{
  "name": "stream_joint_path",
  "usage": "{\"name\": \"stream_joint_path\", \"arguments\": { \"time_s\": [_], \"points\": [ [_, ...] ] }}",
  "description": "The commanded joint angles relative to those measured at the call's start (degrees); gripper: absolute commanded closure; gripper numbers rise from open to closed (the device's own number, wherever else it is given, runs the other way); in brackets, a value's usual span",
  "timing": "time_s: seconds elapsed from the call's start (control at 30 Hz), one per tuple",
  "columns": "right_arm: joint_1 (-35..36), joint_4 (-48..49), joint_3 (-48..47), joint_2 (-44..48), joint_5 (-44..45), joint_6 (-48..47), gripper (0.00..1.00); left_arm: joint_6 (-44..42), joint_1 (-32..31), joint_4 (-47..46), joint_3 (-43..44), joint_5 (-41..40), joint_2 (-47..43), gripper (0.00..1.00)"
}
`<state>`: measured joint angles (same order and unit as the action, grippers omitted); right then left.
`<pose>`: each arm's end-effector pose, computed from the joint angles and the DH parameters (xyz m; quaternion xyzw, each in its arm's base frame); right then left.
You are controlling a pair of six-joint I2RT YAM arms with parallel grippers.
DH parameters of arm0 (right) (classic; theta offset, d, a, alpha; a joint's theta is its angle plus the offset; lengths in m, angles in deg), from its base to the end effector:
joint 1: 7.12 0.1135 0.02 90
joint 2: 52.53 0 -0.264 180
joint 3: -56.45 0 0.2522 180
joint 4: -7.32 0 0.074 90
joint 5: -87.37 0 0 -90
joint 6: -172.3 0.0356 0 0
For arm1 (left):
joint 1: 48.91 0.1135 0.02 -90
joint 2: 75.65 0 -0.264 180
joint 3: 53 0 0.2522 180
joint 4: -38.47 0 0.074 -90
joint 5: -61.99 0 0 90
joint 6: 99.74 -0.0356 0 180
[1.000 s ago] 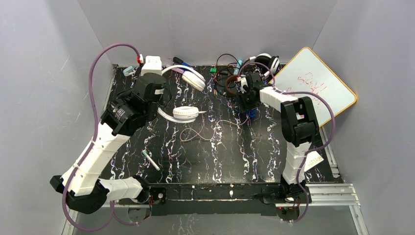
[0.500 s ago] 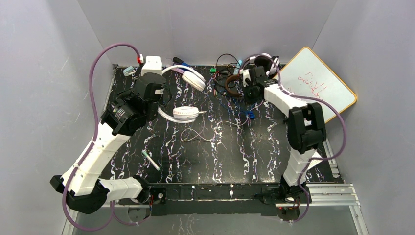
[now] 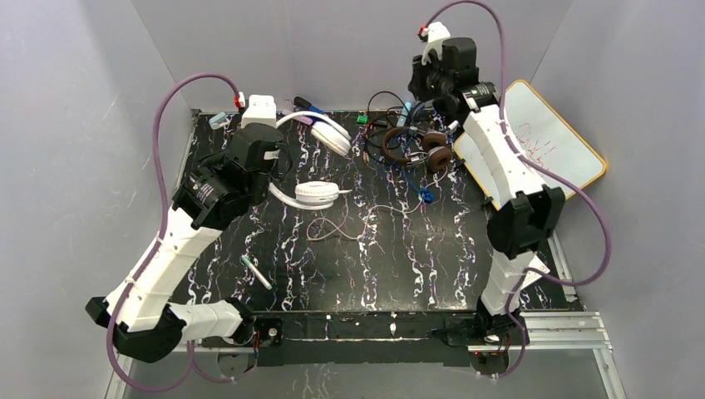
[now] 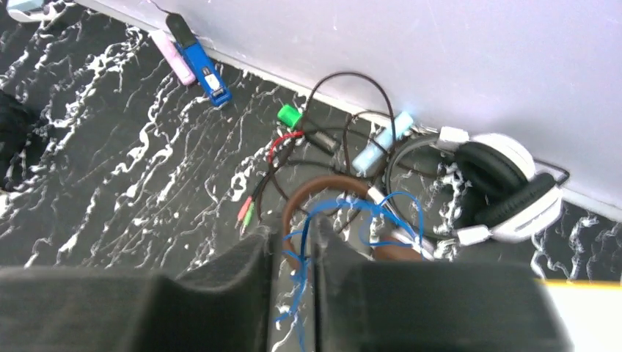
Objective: Wrap the headphones
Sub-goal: Place the headphones at the center of the board.
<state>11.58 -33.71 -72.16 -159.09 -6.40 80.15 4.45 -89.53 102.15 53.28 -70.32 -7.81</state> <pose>0.4090 0.1409 0.4256 -0.1660 0.7967 0.1100 0.5706 0.1740 -0.1177 0.4720 -0.0081 0.8109 0.0407 0.5837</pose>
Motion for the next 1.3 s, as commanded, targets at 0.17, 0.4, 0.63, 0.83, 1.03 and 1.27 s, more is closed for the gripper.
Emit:
{"name": "stream_joint_path", "arguments": {
  "time_s": [0.17,0.4,0.63,0.83,1.03,1.27],
  "points": [
    [-0.4,-4.9,-0.5,-8.5,-13.3,7.9,0.2,6.3,0.3,-0.9,-1.7,10.5,1.4,0.87],
    [-0.4,12.0,32.4,13.3,-22.0,13.5,0.19,12.3,0.2,-3.8,-10.0,17.1,4.1,0.87],
    [4.1,23.5,59.0,26.7,-26.2,20.5,0.13,15.6,2.5,-5.6,-11.5,19.9,7.1,0.87],
    [5.4,35.3,72.7,34.9,-24.8,22.5,0.12,14.7,7.7,-3.2,-6.2,20.8,7.0,0.86],
    [5.4,44.0,77.4,38.6,-28.7,19.2,0.12,11.7,10.7,2.3,1.5,17.9,7.1,0.85],
    [7.0,51.1,77.6,37.7,-36.5,13.5,0.09,13.8,11.3,1.8,1.6,25.3,6.5,0.86]
  ]
}}
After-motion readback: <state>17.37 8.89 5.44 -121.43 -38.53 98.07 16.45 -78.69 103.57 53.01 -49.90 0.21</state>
